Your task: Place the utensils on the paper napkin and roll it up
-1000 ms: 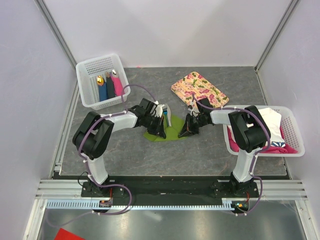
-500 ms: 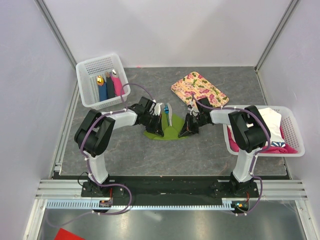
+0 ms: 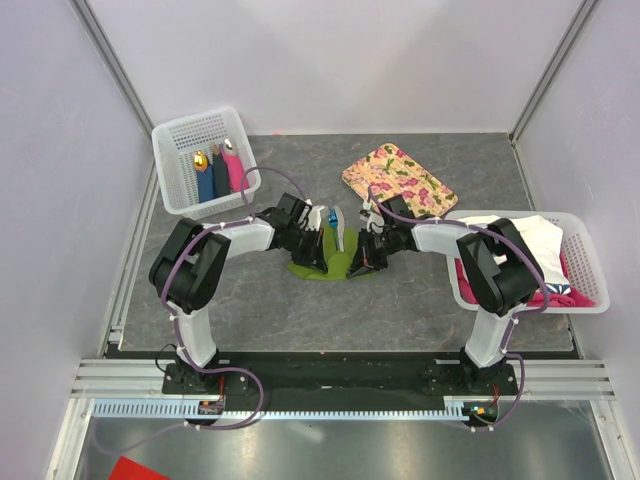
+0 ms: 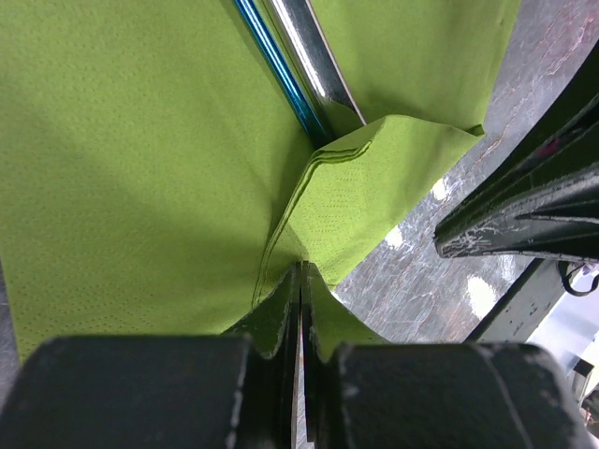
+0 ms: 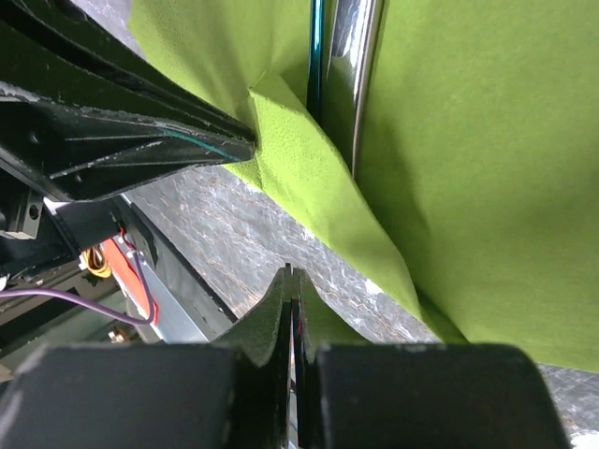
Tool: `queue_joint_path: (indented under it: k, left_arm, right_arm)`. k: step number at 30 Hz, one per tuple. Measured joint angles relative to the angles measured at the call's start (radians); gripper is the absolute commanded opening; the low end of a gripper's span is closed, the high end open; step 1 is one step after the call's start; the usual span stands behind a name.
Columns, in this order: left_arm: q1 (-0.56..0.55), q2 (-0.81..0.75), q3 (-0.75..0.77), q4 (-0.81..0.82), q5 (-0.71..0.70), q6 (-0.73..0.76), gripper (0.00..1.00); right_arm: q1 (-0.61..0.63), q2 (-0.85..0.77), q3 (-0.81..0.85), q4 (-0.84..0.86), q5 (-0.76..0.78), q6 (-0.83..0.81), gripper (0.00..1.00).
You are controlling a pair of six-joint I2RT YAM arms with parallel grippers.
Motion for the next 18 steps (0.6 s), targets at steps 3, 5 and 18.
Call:
queue_joint_path:
  k: [3,5,18]
  left_arm:
    - [0.000,0.000,0.000,0.000,0.000,0.000,0.05]
    - [0.001,0.002,0.002,-0.002,0.002,0.000,0.05]
    - [0.012,0.006,0.002,-0.002,0.015,-0.002,0.04]
  right_arm:
    - [0.000,0.005,0.006,0.000,0.008,-0.004,0.01]
    - [-0.002,0.021,0.019,0.001,0.018,-0.008,0.01]
    - [-0.044,0.096,0.042,-0.009,-0.005,-0.026,0.00]
